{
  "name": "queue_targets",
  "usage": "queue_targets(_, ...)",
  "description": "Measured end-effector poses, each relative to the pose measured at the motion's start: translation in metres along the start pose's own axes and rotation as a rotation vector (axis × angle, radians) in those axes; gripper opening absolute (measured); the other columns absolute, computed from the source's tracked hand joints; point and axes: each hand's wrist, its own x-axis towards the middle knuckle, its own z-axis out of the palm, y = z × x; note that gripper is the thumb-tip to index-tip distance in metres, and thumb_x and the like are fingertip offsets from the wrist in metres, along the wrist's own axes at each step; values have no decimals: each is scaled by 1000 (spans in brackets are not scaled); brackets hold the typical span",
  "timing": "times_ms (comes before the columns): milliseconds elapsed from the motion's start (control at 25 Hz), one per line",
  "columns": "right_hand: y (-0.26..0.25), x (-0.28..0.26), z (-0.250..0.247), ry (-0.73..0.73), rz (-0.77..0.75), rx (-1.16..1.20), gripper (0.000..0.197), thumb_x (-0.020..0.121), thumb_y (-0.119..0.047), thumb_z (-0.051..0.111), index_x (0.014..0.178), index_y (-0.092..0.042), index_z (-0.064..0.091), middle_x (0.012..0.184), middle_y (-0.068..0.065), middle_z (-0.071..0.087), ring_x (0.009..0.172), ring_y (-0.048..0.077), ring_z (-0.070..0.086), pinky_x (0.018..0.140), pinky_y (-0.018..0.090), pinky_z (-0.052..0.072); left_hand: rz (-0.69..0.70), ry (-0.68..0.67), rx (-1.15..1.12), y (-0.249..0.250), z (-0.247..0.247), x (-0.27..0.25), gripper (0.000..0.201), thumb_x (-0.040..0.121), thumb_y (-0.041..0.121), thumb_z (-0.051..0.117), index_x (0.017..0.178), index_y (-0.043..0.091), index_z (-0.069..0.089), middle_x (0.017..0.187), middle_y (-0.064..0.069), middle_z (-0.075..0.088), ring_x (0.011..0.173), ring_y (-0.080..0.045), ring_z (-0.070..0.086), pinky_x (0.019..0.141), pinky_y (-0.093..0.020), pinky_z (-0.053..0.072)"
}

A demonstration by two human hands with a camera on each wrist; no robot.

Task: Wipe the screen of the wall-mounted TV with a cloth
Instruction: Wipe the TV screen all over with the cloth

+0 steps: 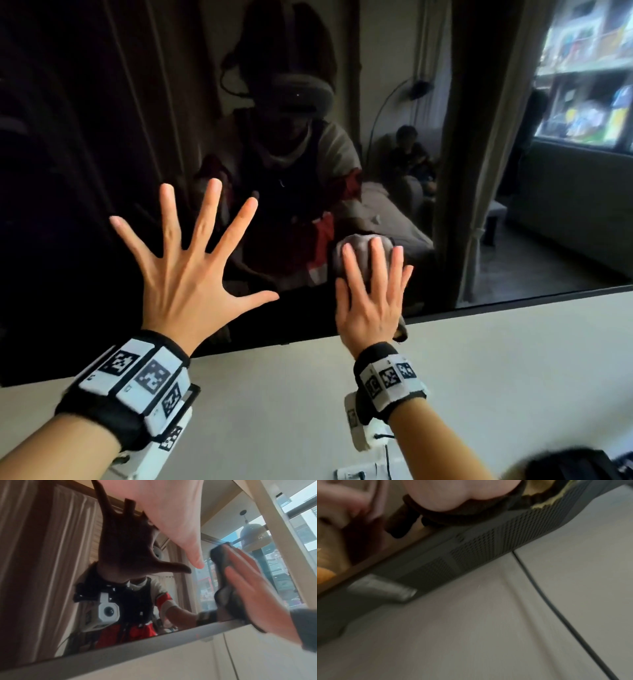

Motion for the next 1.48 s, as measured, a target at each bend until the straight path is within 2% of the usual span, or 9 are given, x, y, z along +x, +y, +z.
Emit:
queue_targets(120,5,22,0,132,371,-27,44,105,-32,31,147,-22,35,155,13,23,145,42,12,118,61,9,-58,-43,11,-36,4,-20,118,61,91,42,160,36,9,169,-4,-11,149,-50,-13,98,-88,-1)
queue_targets(160,-12,19,4,128,374,-19,44,105,-32,32,148,-22,35,155,13,23,146,43,11,118,61,7,-80,-60,1,-44,7,-24,118,60,92,41,160,36,9,168,-4,-12,148,-52,-12,98,-88,-1)
queue_targets(360,-84,-22,28,-21,-64,35,41,103,-33,39,144,-29,38,155,4,23,150,31,5,120,54,5,-107,-64,-38,-61,21,-34,119,60,95,43,159,41,5,168,-7,-12,146,-57,-10,98,-89,4)
queue_targets(560,-100,-5,34,111,387,-19,44,103,-28,36,147,-23,35,155,13,22,146,41,9,119,60,6,-78,-39,-41,-63,25,-33,118,64,94,47,159,40,3,167,-7,-15,147,-57,-11,100,-87,1)
queue_targets(720,-141,-30,44,-6,11,33,40,104,-33,36,144,-28,38,152,10,27,150,30,1,120,55,4,-42,-7,-62,-83,26,-38,119,63,93,50,159,40,4,167,-5,-13,149,-49,-13,100,-87,-1)
queue_targets(960,-174,-19,56,99,326,-16,43,105,-33,31,148,-29,31,155,12,21,146,43,8,119,59,4,-69,-8,-20,-162,20,-59,122,62,94,46,160,34,6,167,-4,-15,149,-54,-8,100,-86,-3)
queue_targets(1160,-230,-51,71,-76,-167,-7,42,100,-30,46,141,-33,41,152,3,27,146,32,14,118,56,10,-19,-42,-46,-202,31,-78,120,62,91,45,160,34,7,168,-3,-11,151,-45,-11,101,-87,0)
queue_targets(1360,-233,-9,74,126,335,-19,43,105,-34,31,147,-24,34,155,12,21,147,36,5,119,57,2,33,-24,-39,-214,38,-82,122,63,90,55,160,32,8,169,-6,-6,152,-42,-9,104,-82,-5)
queue_targets(1480,-279,-32,83,15,62,15,42,104,-33,34,146,-28,35,154,8,25,149,32,1,120,56,1,53,-7,-78,-216,41,-83,121,63,87,56,160,33,6,168,-5,-5,153,-39,-11,105,-79,-9)
